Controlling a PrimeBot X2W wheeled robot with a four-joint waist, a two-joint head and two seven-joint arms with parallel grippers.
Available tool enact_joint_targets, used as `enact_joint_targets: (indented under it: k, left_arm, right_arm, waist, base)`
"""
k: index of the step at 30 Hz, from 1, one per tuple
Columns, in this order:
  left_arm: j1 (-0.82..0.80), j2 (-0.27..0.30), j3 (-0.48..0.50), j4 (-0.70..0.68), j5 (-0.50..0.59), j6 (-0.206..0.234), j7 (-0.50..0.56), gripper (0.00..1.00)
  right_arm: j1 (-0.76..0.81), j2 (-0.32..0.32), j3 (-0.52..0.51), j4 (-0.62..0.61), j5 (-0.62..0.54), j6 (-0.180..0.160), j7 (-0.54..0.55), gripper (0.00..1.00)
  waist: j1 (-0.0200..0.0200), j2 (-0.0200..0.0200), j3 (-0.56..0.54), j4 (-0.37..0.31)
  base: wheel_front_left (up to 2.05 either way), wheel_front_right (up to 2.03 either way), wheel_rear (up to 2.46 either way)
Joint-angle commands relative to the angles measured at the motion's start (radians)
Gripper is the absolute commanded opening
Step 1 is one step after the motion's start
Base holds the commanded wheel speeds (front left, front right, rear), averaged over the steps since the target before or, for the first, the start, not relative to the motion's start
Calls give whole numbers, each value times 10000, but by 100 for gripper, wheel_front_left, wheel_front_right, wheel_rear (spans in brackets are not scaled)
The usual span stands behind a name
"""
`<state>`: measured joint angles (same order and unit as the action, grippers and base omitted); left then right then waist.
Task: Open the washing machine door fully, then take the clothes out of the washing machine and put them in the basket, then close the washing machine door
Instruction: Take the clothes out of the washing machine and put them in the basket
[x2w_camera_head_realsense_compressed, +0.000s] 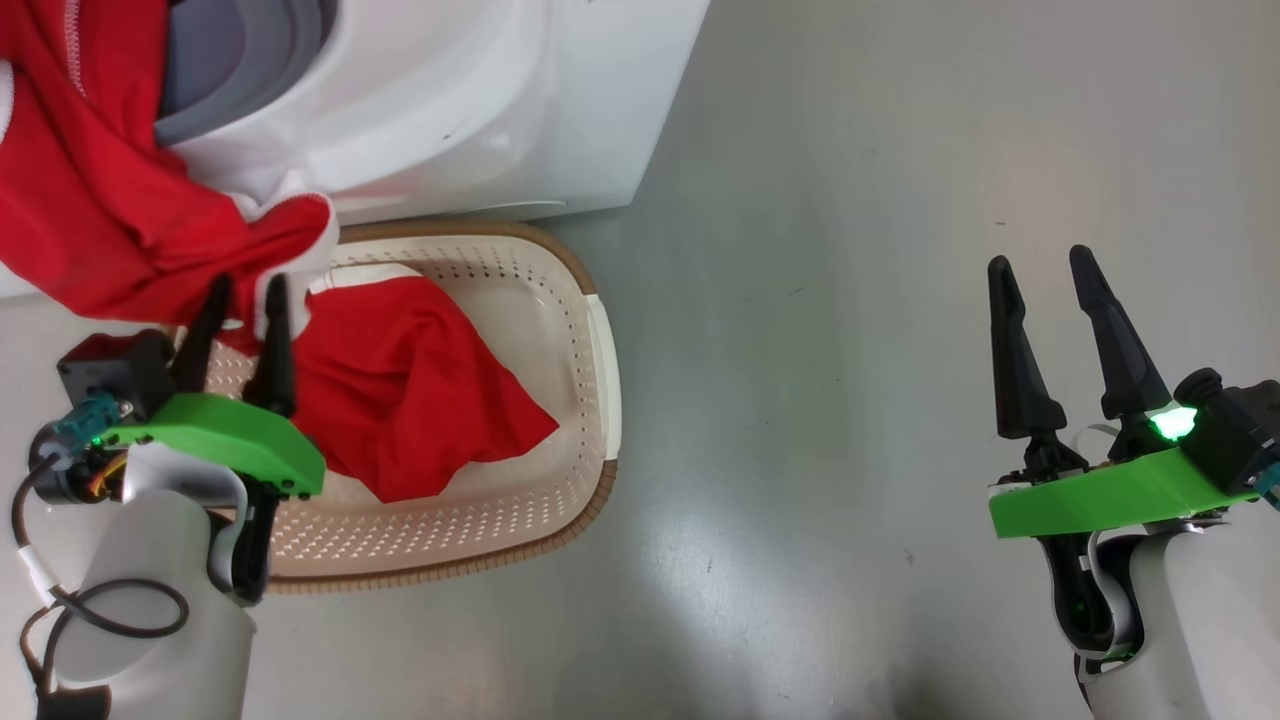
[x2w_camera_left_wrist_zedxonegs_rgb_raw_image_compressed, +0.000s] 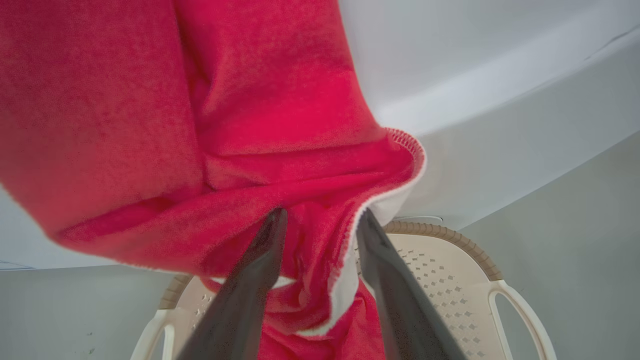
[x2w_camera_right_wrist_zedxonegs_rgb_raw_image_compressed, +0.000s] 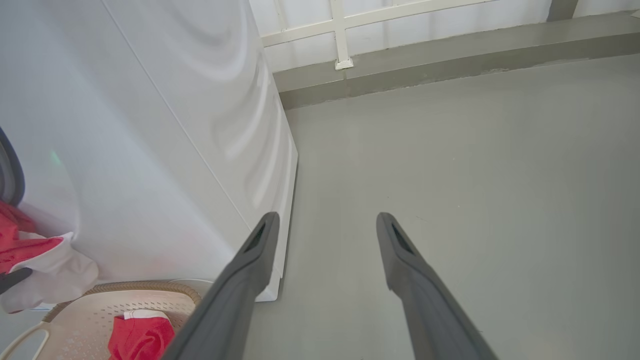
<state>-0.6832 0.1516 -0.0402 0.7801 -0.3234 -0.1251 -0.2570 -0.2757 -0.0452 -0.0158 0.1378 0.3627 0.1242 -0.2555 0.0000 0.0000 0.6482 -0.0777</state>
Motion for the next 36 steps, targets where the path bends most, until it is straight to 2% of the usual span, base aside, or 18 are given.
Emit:
enact_joint_targets:
  k: [1,14,22,36]
  left_arm:
    - [28,441,207,-88,29,-56,-48,100]
    - [425,312,313,-573,-191,-56,-48,100]
    - [1339,40,489,-1968,-134,-56,-48,100]
    - [3199,-420,1390,-4504,181,-56,-48,100]
  right_arm:
    - [-13,-50,246,-217,82,65,-63,100]
    - [26,-50,233,-157,-20,65,-63,100]
    - [177,-50,169,-113,-204,65,-63,100]
    - [421,-50,114,-31,-491,65,-63,100]
  waist:
    - [0,0,-12,8]
    - [0,0,-217,177]
    - [0,0,-563,461]
    - [0,0,-1019,727]
  base:
    - [0,0,0]
    - [0,0,0]
    - [0,0,0]
    - [0,0,0]
